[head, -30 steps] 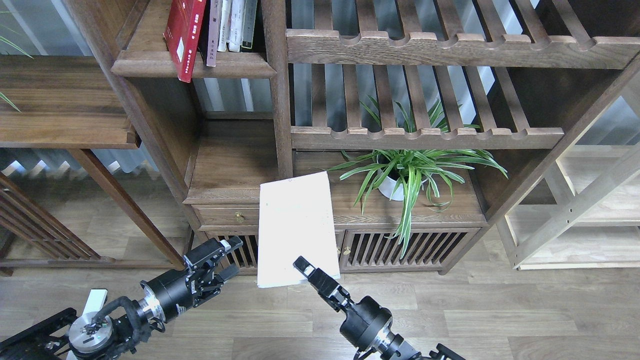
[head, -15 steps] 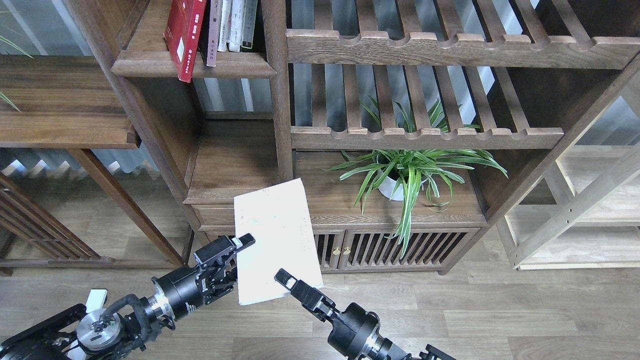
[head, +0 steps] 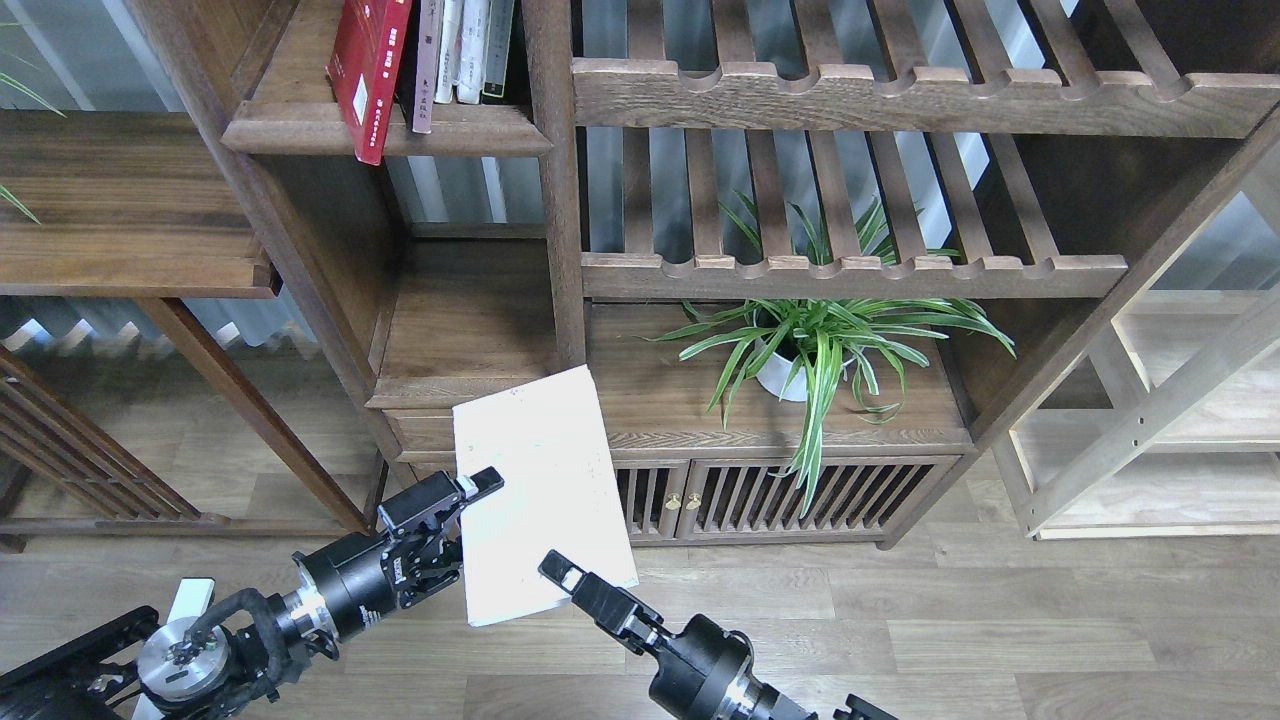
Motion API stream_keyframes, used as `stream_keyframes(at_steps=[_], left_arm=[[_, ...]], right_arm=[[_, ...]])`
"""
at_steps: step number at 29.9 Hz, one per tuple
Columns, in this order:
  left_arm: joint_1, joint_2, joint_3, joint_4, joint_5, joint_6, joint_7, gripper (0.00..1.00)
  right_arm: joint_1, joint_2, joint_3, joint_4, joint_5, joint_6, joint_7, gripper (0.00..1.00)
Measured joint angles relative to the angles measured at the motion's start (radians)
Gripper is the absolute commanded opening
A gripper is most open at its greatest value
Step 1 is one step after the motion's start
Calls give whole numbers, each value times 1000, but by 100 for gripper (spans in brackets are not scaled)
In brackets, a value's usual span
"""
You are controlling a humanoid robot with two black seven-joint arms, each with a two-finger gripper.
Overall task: Organize books on shelf
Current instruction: 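Grasp the white book's edge with the left gripper from the right gripper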
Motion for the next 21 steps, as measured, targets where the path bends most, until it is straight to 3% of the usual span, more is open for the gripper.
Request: stream_keyframes(at_steps=[9, 15, 18, 21], left_arm=[[9, -1, 0, 0, 66, 0, 4, 67], [10, 6, -1, -1, 107, 0, 4, 35], [16, 9, -3, -2, 108, -1, 4, 17], [23, 10, -3, 1, 109, -1, 4, 13]], right_arm=[[14, 0, -18, 0, 0, 0, -3, 8], [14, 0, -19, 0, 1, 0, -3, 8], [14, 0, -19, 0, 0, 0, -3, 13], [14, 0, -19, -2, 0, 0, -3, 16]])
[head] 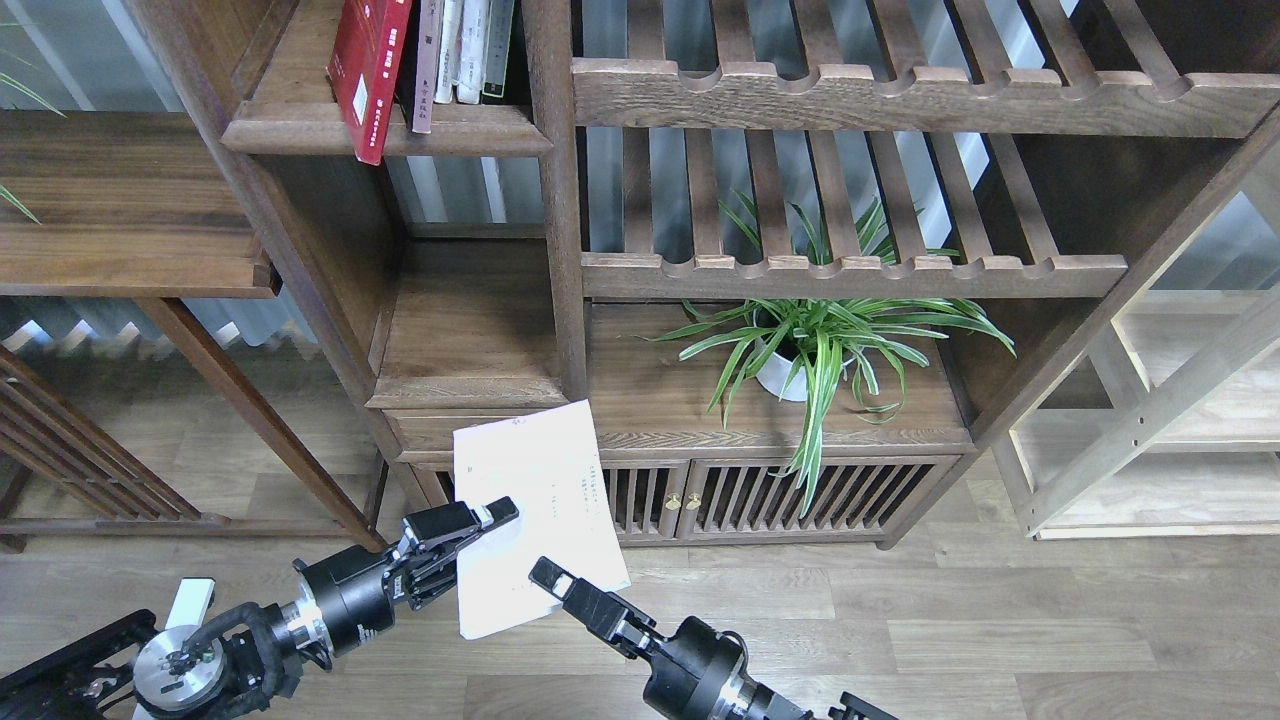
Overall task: Organize books on shelf
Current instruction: 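Grasp the white book's edge with the left gripper from the right gripper, then lift the white book with the left gripper up toward the top shelf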
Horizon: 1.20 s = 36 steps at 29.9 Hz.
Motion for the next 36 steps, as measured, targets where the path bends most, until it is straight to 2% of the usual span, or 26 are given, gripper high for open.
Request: stream_keyframes(at_steps=[4, 9, 12, 14, 15, 17, 18, 19, 20, 27, 36], left_arm=[[6, 1, 0, 1, -1, 0, -3, 9], [28, 5, 0, 2, -2, 0, -5, 7], [39, 6, 0, 2, -2, 0, -7, 7], [42, 6, 0, 2, -3, 0, -9, 6], [43, 6, 0, 2, -5, 1, -10, 6], [44, 6, 0, 5, -9, 2, -11, 5], [45, 6, 0, 6, -13, 3, -12, 5], [45, 6, 1, 6, -17, 3, -13, 4], [45, 4, 1, 6, -24, 3, -15, 3], [50, 1, -9, 20, -60, 2, -27, 2], [55, 50, -139, 25, -18, 1, -41, 2]], right_arm=[[-1, 0, 8, -4, -2, 0, 0, 22], [-1, 0, 21, -20, -2, 0, 0, 24], [0, 0, 25, -28, -2, 0, 1, 28], [2, 0, 33, -33, -2, 0, 3, 35], [2, 0, 36, -36, -2, 0, 3, 41], [2, 0, 42, -38, -2, 0, 3, 65], [2, 0, 42, -38, -2, 0, 3, 83], [2, 0, 42, -39, -2, 0, 3, 95], [2, 0, 42, -39, -7, 0, 3, 100], [-10, 1, 56, -61, -23, 0, 13, 100], [8, 0, 282, -270, -21, 1, 15, 100]])
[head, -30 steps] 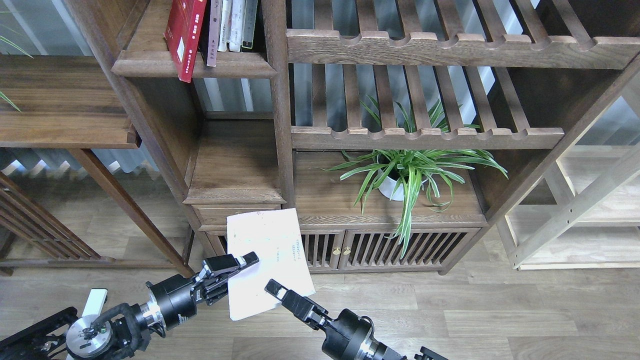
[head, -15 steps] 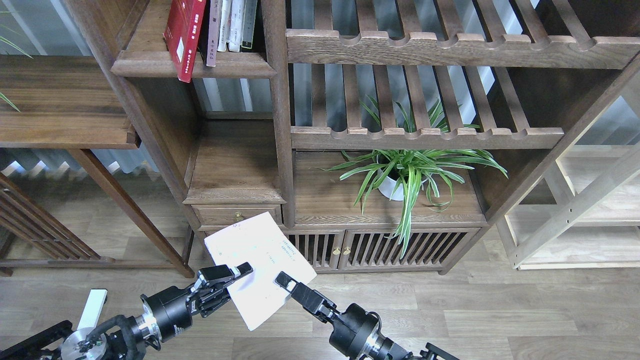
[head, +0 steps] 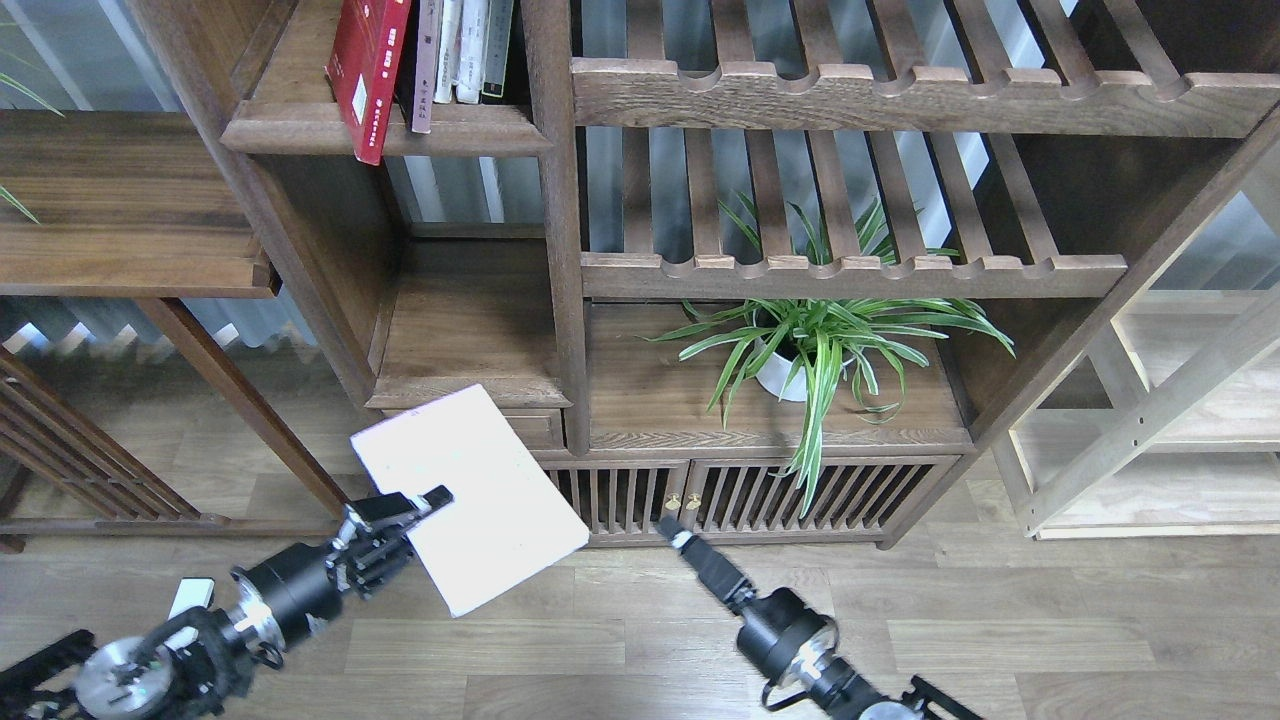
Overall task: Organize books on shelf
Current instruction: 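Lift the white book with the left gripper up toward the top shelf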
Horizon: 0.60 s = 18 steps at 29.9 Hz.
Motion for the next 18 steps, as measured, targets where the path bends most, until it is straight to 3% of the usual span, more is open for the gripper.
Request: stream_keyframes(at_steps=[11, 18], left_arm=[[39, 11, -319, -34, 328, 0, -73, 2], [170, -35, -601, -108, 666, 0, -103, 2]], right_arm=[[67, 0, 97, -68, 23, -1, -3, 100], [110, 0, 154, -110, 62, -1, 0, 100]])
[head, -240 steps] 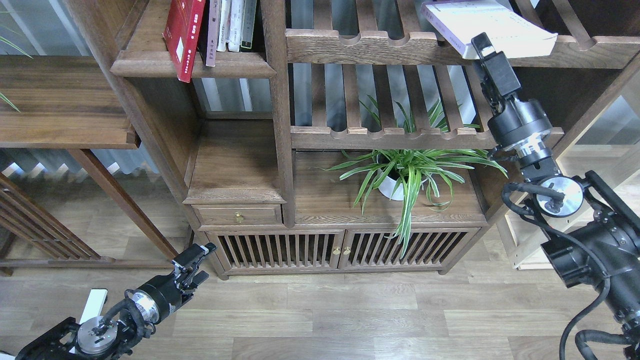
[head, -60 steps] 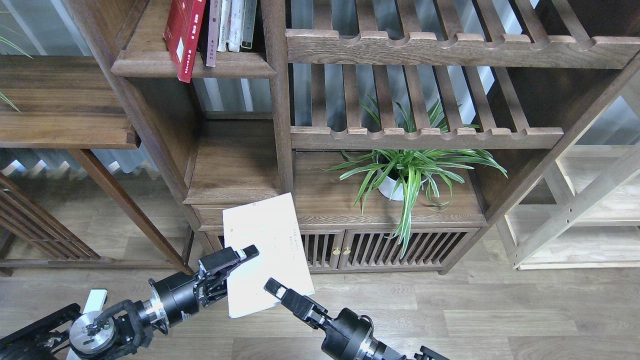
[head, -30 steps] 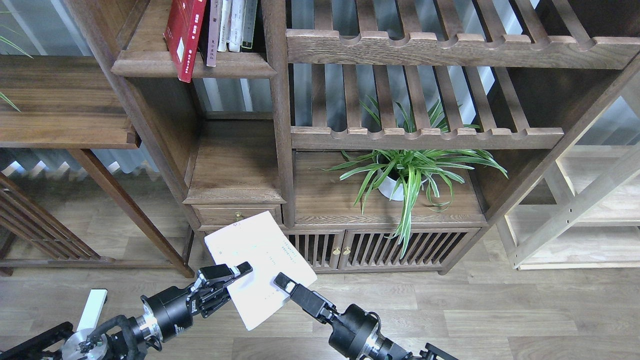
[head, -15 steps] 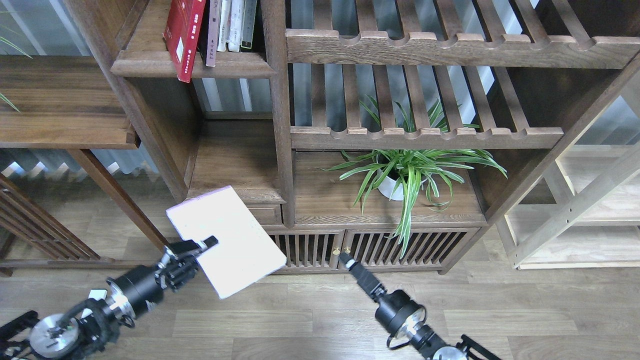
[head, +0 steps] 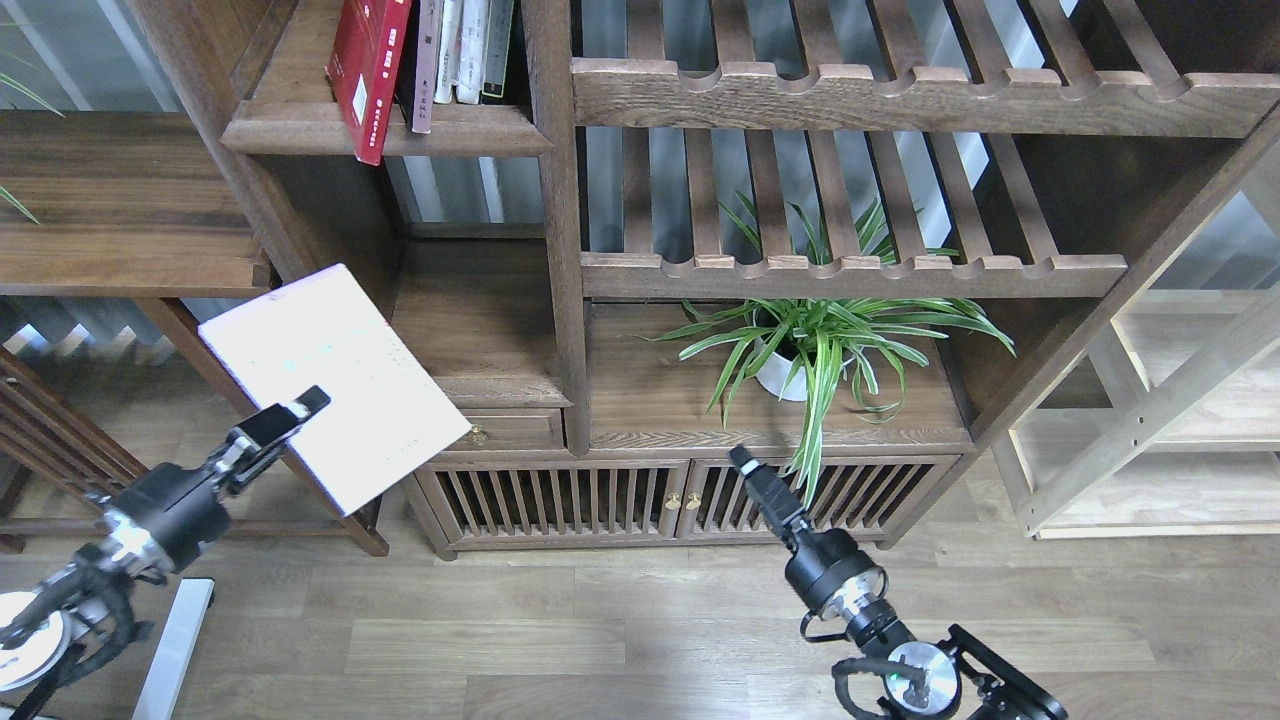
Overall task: Organize books on shelf
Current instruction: 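Lift the white book with the left gripper up toward the top shelf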
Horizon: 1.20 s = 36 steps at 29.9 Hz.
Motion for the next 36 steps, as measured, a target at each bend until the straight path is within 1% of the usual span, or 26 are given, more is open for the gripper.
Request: stream_keyframes(at_steps=[5, 9, 15, 18, 22, 24, 28, 32, 36], left_arm=[[101, -101, -229, -53, 269, 0, -11, 3], [132, -159, -357, -101, 396, 0, -14, 3], [154, -276, -495, -149, 482, 0, 2, 3], [176, -323, -553, -203, 508, 0, 10, 3], [195, -344, -606, -289, 517, 0, 16, 3], [206, -349, -624, -328, 519, 0, 31, 3], [244, -365, -634, -422, 543, 0, 79, 3], [258, -369, -650, -508, 587, 0, 113, 3], [253, -366, -673, -569, 609, 0, 172, 3]], right_arm=[[47, 0, 6, -2, 3, 0, 0, 100], [89, 0, 8, -2, 8, 0, 0, 100], [105, 0, 11, -2, 16, 0, 0, 100], [105, 0, 31, 1, 17, 0, 0, 100], [106, 0, 48, 2, 17, 0, 0, 100], [106, 0, 49, 2, 17, 0, 0, 100], [106, 0, 50, 2, 17, 0, 0, 100], [105, 0, 56, 2, 19, 0, 0, 100], [105, 0, 72, 1, 25, 0, 0, 100]])
